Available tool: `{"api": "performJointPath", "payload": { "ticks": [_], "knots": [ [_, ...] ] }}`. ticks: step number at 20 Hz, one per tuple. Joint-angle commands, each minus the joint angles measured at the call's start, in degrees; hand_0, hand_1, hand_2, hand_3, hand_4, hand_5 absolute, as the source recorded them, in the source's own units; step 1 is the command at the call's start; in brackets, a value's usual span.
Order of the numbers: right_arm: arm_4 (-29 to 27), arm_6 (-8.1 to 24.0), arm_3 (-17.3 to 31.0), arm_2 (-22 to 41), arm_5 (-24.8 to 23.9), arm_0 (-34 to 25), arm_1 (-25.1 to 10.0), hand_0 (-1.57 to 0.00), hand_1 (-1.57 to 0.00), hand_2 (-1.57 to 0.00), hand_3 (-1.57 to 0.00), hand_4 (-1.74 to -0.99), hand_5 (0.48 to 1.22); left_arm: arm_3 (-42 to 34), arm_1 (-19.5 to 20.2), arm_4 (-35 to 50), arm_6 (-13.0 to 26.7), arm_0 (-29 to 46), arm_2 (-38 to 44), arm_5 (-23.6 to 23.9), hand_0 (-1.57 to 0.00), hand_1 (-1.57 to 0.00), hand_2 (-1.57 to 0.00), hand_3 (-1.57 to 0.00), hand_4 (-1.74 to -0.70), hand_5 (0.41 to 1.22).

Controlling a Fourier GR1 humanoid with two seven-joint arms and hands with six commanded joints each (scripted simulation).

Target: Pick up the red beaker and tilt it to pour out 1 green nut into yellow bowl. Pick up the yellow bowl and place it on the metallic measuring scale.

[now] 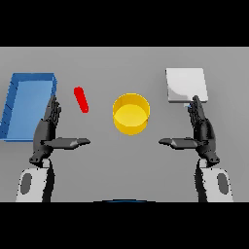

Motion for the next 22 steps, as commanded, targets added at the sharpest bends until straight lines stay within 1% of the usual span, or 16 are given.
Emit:
{"api": "performJointPath", "payload": {
  "ticks": [1,6,7,8,10,11,12,13,14,15,16,17,18,20,21,22],
  "knots": [
    [0.05,0.02,0.00,0.08,-0.10,-0.03,0.11,0.00,0.00,0.00,0.00,-1.071,0.578,0.02,0.00,0.03,0.03,-0.04,0.02,0.05,0.00,0.00,0.00,0.00,-1.14,0.660],
    [0.77,0.35,0.24,0.47,-0.91,-0.67,0.78,0.00,0.00,0.00,0.00,-1.071,0.578,0.30,0.12,0.04,-0.16,0.09,0.03,-0.18,0.00,0.00,0.00,0.00,-1.14,0.660],
    [7.21,-3.77,-1.96,3.22,-2.53,0.86,-1.42,0.00,0.00,0.00,0.00,-1.071,0.578,-3.41,1.66,-2.88,-1.74,2.61,-2.46,-0.71,0.00,0.00,0.00,0.00,-1.14,0.660],
    [11.32,-6.13,-3.68,5.24,-3.62,2.74,-2.19,0.00,0.00,0.00,0.00,-1.072,0.577,-6.36,2.76,-4.73,-1.66,4.00,-4.00,-0.91,0.00,0.00,0.00,0.00,-1.14,0.660],
    [15.70,-5.49,-6.56,7.23,-4.68,4.35,-3.30,0.00,0.00,0.00,0.00,-1.064,0.577,-10.23,3.67,-6.80,0.01,6.11,-6.06,-1.17,0.00,0.00,0.00,0.00,-1.14,0.662],
    [16.65,-5.00,-6.79,7.87,-4.84,4.49,-3.13,0.00,0.00,0.00,0.00,-1.071,0.581,-10.72,4.13,-7.51,1.09,6.55,-6.50,-1.32,0.00,0.00,0.00,0.00,-1.14,0.660],
    [16.90,-4.94,-7.12,8.32,-4.59,4.92,-3.03,0.00,0.00,0.00,0.00,-1.084,0.585,-11.78,4.03,-7.54,2.23,6.64,-6.99,-1.48,0.00,0.00,0.00,0.00,-1.14,0.657],
    [15.89,-4.85,-7.33,8.11,-3.87,4.96,-3.08,0.00,0.00,0.00,0.00,-1.103,0.592,-11.64,4.31,-7.24,3.61,6.40,-6.87,-1.85,0.00,0.00,0.00,0.00,-1.14,0.655],
    [15.81,-4.17,-7.08,7.93,-3.82,4.62,-3.19,0.00,0.00,0.00,0.00,-1.118,0.600,-11.09,4.19,-7.75,4.27,6.45,-7.25,-1.87,0.00,0.00,0.00,0.00,-1.14,0.652],
    [15.47,-4.31,-6.56,7.87,-3.47,4.20,-3.23,0.00,0.00,0.00,0.00,-1.131,0.607,-9.97,4.27,-8.29,5.10,5.49,-7.39,-1.94,0.00,0.00,0.00,0.00,-1.14,0.650],
    [14.94,-5.58,-8.00,8.04,-3.00,5.13,-3.36,0.00,0.00,0.00,0.00,-1.147,0.614,-8.66,3.99,-8.12,4.62,5.00,-7.13,-1.88,0.00,0.00,0.00,0.00,-1.14,0.649],
    [15.18,-6.47,-7.54,8.71,-2.77,5.53,-2.85,0.00,0.00,0.00,0.00,-1.163,0.624,-6.92,4.13,-8.22,5.13,3.28,-6.49,-1.61,0.00,0.00,0.00,0.00,-1.14,0.648],
    [13.88,-5.14,-7.66,8.07,-2.01,4.90,-3.07,0.00,0.00,0.00,0.00,-1.180,0.627,-4.96,4.17,-8.10,5.49,1.61,-5.89,-1.51,0.00,0.00,0.00,0.00,-1.14,0.647],
    [12.42,-4.44,-7.22,7.48,-1.25,4.30,-3.12,0.00,0.00,0.00,0.00,-1.197,0.627,-1.32,3.70,-7.61,5.96,-1.41,-5.09,-1.55,0.00,0.00,0.00,0.00,-1.16,0.645],
    [12.28,-5.58,-7.60,7.90,-0.93,5.35,-2.86,0.00,0.00,0.00,0.00,-1.209,0.627,1.74,4.10,-7.17,4.97,-3.43,-3.94,-1.75,0.00,0.00,0.00,0.00,-1.17,0.648],
    [12.44,-5.58,-7.80,7.82,-1.09,5.09,-2.97,0.00,0.00,0.00,0.00,-1.215,0.628,4.46,4.43,-7.00,3.81,-4.99,-3.14,-1.97,0.00,0.00,0.00,0.00,-1.18,0.650]
  ]
}}
